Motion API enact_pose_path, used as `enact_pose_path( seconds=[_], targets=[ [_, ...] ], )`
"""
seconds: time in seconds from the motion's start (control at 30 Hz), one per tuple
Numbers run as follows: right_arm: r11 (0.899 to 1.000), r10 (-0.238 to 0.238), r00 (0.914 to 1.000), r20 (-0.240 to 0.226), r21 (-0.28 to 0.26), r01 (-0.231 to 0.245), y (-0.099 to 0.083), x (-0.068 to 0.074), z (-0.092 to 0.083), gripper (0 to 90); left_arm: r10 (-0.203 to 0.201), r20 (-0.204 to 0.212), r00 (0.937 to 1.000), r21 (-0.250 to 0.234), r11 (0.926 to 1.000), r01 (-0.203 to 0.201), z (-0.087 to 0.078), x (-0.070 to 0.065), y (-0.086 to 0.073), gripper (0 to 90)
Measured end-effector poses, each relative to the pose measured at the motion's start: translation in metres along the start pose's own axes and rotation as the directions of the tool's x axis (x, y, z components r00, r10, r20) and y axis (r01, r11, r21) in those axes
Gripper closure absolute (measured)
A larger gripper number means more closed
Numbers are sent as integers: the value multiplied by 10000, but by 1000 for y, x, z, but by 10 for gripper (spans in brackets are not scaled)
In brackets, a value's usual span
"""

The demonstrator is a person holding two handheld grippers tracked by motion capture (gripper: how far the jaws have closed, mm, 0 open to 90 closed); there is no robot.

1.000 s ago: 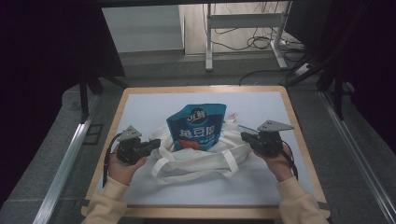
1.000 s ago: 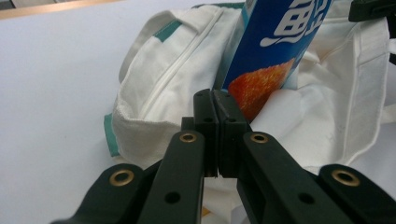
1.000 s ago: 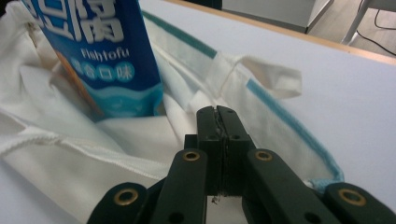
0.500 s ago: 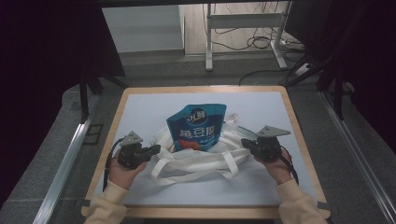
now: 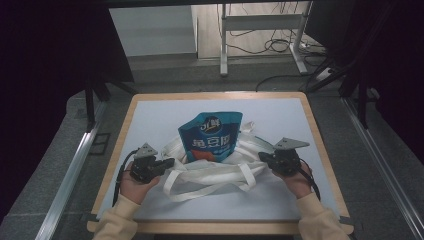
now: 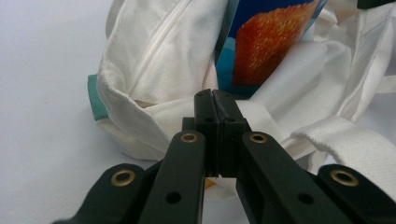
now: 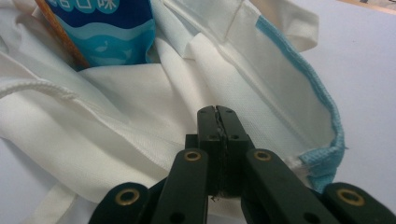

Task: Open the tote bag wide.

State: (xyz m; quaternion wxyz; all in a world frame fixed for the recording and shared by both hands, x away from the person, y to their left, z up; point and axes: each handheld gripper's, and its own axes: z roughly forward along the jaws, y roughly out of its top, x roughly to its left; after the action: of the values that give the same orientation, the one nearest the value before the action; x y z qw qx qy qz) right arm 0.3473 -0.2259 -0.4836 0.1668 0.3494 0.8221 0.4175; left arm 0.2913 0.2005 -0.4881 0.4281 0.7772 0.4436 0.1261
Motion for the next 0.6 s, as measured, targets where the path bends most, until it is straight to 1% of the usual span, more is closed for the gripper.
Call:
enact_pose_path(
  seconds=[0.07, 0.13, 0.2, 0.33, 0.47, 0.6],
  targets=[
    [10000, -3, 10000, -20, 57, 3, -1, 0, 1, 886, 30, 5, 10000, 73, 10000, -30, 2, 1, -1, 895],
    [9999, 4, 10000, -48, 135, -3, -3, 0, 1, 886, -56, 10, 10000, 101, 9999, 56, 4, 1, -2, 895],
    [9994, 53, 9999, -141, 338, -48, -8, -2, 4, 887, -108, 68, 9999, 190, 9998, 107, 8, 2, -4, 896],
    [9987, 158, 9995, -263, 495, -144, -14, -3, 6, 888, -91, 69, 9999, 327, 9994, 88, 12, 3, -5, 895],
    [9983, 172, 9995, -266, 557, -157, -16, -2, 7, 888, -95, 18, 10000, 463, 9989, 94, 16, 3, -9, 896],
    [9980, 176, 9994, -285, 607, -159, -18, -3, 9, 888, -62, 1, 10000, 496, 9987, 62, 18, 2, -10, 896]
  ],
)
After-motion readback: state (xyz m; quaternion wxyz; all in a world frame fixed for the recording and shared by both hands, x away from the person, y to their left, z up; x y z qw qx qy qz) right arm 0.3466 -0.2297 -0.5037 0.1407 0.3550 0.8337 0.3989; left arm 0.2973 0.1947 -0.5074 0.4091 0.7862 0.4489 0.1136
